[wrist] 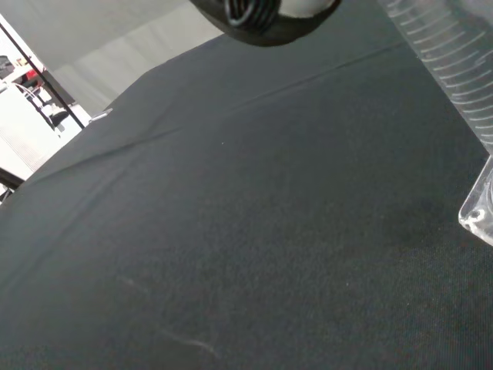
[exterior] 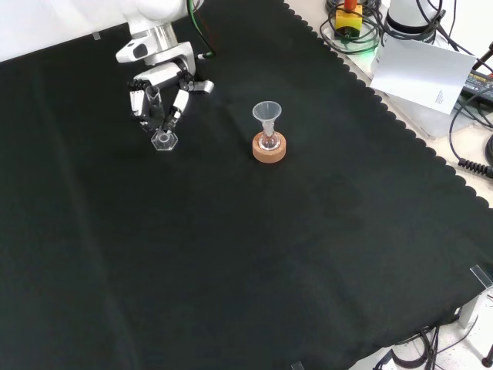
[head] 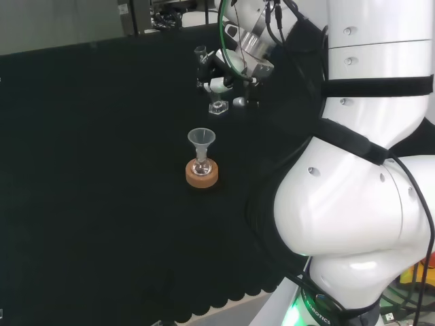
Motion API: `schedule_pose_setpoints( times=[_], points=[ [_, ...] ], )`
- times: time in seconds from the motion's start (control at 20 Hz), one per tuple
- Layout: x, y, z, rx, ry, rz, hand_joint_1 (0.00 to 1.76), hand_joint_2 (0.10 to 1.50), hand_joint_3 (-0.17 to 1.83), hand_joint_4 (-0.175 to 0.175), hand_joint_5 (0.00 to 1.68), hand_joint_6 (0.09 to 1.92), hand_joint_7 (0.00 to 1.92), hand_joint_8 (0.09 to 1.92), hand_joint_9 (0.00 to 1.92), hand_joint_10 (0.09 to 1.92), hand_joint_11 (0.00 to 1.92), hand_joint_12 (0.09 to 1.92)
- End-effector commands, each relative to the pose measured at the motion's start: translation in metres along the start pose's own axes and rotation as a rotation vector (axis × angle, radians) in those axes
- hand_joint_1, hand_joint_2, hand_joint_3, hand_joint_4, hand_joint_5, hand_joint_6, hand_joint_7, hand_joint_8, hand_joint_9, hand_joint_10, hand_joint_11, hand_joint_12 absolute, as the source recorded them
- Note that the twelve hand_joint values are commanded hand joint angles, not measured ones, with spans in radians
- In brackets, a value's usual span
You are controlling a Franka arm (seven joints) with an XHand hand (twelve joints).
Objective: Put the graduated cylinder back on the table.
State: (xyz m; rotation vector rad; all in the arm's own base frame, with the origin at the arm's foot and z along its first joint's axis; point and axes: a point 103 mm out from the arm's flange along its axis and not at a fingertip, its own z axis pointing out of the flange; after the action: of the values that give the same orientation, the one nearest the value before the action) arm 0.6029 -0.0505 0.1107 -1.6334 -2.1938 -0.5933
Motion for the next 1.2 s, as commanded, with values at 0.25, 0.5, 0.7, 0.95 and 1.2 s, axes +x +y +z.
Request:
schedule_pose_setpoints(
  times=[0.25, 0.5, 0.7, 0.95, 1.2],
  points=[
    [-0.013, 0.011, 0.015, -0.012, 0.082, 0.021, 1.26, 1.1, 0.0, -0.175, 1.0, 0.98, 1.03, 0.96, 1.44, 0.09, 1.21, 0.74],
    [-0.016, 0.014, 0.021, -0.015, 0.088, 0.023, 1.26, 1.11, 0.0, -0.175, 0.99, 1.0, 1.01, 0.98, 1.43, 0.09, 1.2, 0.75],
    [-0.02, 0.013, 0.023, -0.029, 0.105, 0.033, 1.22, 1.12, 0.01, -0.175, 0.97, 1.04, 1.02, 0.89, 1.41, 0.09, 1.18, 0.76],
    [-0.026, 0.01, 0.021, -0.039, 0.143, 0.034, 1.15, 1.12, 0.03, -0.175, 0.96, 1.07, 1.12, 0.49, 1.39, 0.09, 1.17, 0.77],
    [-0.03, 0.005, 0.025, -0.03, 0.208, 0.032, 1.13, 1.12, 0.04, -0.144, 0.95, 1.07, 1.0, 0.49, 1.3, 0.09, 1.05, 0.89]
  ],
)
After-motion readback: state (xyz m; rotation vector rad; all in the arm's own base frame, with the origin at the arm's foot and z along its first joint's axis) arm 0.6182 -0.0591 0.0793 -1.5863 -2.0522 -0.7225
